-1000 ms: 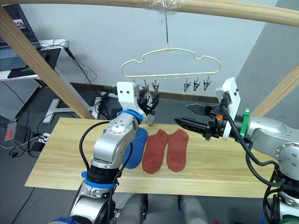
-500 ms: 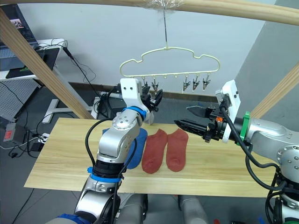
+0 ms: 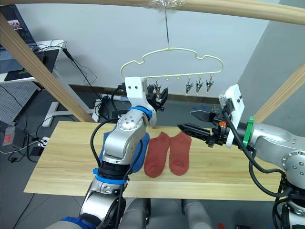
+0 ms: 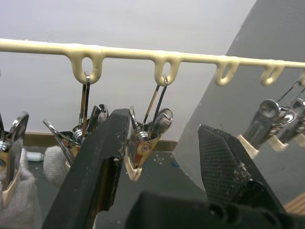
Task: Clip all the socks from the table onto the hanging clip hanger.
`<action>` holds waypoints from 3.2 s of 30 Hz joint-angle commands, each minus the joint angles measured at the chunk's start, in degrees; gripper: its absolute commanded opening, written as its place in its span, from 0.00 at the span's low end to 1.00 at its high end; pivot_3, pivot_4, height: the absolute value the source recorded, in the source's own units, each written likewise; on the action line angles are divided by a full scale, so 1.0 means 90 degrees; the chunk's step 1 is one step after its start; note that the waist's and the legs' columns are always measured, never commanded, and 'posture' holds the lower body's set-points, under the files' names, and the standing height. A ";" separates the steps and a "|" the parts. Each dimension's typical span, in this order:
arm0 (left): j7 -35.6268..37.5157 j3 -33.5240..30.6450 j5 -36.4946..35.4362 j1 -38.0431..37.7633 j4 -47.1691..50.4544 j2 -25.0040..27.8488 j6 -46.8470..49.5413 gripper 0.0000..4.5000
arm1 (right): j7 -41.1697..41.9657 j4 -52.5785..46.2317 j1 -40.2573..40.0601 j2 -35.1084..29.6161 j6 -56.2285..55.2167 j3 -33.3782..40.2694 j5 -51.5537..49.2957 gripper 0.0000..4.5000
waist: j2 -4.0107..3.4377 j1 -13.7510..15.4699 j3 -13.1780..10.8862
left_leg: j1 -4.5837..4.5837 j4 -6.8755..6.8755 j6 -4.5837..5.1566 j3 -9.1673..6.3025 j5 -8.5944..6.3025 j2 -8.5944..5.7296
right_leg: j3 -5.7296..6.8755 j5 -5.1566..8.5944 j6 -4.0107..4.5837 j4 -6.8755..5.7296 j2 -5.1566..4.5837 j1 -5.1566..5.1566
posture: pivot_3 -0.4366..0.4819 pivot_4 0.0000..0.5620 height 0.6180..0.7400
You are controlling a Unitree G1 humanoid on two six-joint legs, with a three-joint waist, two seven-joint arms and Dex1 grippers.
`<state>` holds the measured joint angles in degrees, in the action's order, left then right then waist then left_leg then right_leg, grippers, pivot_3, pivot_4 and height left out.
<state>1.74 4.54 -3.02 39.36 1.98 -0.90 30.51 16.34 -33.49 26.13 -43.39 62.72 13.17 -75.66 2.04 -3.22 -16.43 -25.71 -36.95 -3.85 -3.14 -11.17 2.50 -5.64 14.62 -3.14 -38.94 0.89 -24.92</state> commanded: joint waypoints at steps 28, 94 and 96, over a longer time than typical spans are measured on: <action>-0.0313 -0.0248 0.0194 0.0444 -0.0343 -0.0203 -0.0602 0.57 | -0.0240 -0.0201 -0.0089 -0.0200 -0.0326 -0.0088 -0.0287 0.84 | 0.0004 -0.0006 -0.0085 | -0.0006 0.0006 0.0000 0.0002 0.0000 -0.0001 | -0.0001 0.0001 -0.0001 0.0009 0.0000 -0.0006 | 0.35 0.55 1.00; -0.0010 -0.0168 -0.0088 0.0041 0.0383 -0.0372 -0.0443 0.34 | -0.0346 -0.0151 -0.0103 -0.0071 -0.0489 -0.0381 -0.0184 0.84 | 0.0005 -0.0003 -0.0087 | -0.0010 0.0008 0.0000 0.0002 0.0000 -0.0001 | -0.0002 0.0001 -0.0001 0.0012 0.0000 -0.0009 | 0.37 0.53 1.00; -0.0017 -0.0168 -0.0090 0.0027 0.0390 -0.0387 -0.0475 0.34 | -0.0355 -0.0155 -0.0117 -0.0074 -0.0498 -0.0392 -0.0182 0.84 | 0.0005 -0.0003 -0.0087 | -0.0010 0.0008 0.0000 0.0002 0.0000 -0.0001 | -0.0001 0.0001 -0.0001 0.0012 0.0000 -0.0009 | 0.37 0.53 1.00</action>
<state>1.76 2.18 -4.07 39.42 2.41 -4.04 27.35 13.35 -33.52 25.33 -44.07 59.38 8.98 -77.02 2.09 -3.25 -17.21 -25.80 -36.87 -3.86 -3.12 -11.17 2.49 -5.65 14.63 -3.15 -38.83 0.88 -25.00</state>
